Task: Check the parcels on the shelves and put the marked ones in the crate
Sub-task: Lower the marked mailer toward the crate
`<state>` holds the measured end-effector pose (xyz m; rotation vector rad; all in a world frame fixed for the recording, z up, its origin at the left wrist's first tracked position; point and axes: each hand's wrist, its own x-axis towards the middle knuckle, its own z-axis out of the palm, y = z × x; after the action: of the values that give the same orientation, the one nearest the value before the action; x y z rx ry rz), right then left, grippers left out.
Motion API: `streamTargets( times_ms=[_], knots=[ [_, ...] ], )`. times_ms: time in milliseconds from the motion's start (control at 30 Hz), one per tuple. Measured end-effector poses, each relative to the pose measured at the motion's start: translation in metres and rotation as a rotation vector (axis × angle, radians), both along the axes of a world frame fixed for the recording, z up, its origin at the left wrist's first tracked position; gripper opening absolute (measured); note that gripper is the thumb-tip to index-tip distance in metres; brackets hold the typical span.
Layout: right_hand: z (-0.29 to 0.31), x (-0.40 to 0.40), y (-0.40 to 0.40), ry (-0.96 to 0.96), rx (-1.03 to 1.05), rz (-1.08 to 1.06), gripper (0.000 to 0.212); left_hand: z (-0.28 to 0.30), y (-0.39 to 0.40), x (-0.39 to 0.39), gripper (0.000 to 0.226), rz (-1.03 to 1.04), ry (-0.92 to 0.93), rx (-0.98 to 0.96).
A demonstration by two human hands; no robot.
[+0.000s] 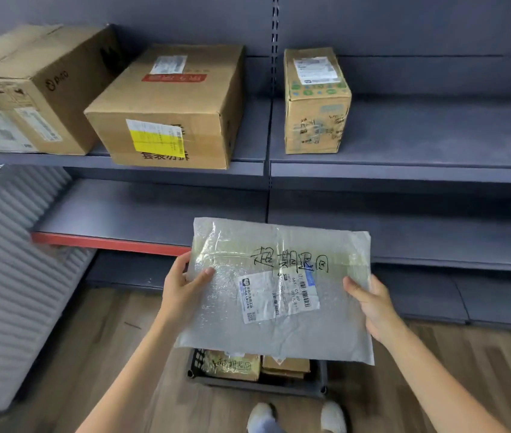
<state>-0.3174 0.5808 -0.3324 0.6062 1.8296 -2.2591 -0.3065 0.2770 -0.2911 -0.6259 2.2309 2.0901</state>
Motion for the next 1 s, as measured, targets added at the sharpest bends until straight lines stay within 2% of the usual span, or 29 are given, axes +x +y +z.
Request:
streamTargets(
  times_ms=[100, 167, 400, 567, 800, 1000],
  knots=[
    [-0.029, 0.011, -0.019, -0.07, 0.047, -0.027, 0.026, -0.03, -0.018, 0.011, 0.033, 0.061, -0.051, -0.038],
    [-0.047, 0.012, -0.024, -0.103, 0.137, -0.014, 0.019, -0.053, -0.023, 0.014, 0.03, 0.084, -0.086, -0.086],
    [-0.148, 0.006, -0.032, -0.226, 0.301, 0.068, 0.027, -0.158, -0.026, 0.004, 0.038, 0.054, -0.275, -0.272],
    [-0.219, 0.002, -0.039, -0.325, 0.381, 0.071, 0.023, -0.233, -0.018, -0.014, 0.04, -0.095, -0.347, -0.387],
    [-0.349, -0.015, -0.037, -0.441, 0.478, 0.12, 0.021, -0.374, -0.025, -0.032, 0.031, -0.198, -0.337, -0.547],
    [-0.434, -0.041, -0.041, -0.411, 0.544, 0.12, 0.028, -0.461, -0.025, -0.051, 0.032, -0.154, -0.39, -0.545]
  ],
)
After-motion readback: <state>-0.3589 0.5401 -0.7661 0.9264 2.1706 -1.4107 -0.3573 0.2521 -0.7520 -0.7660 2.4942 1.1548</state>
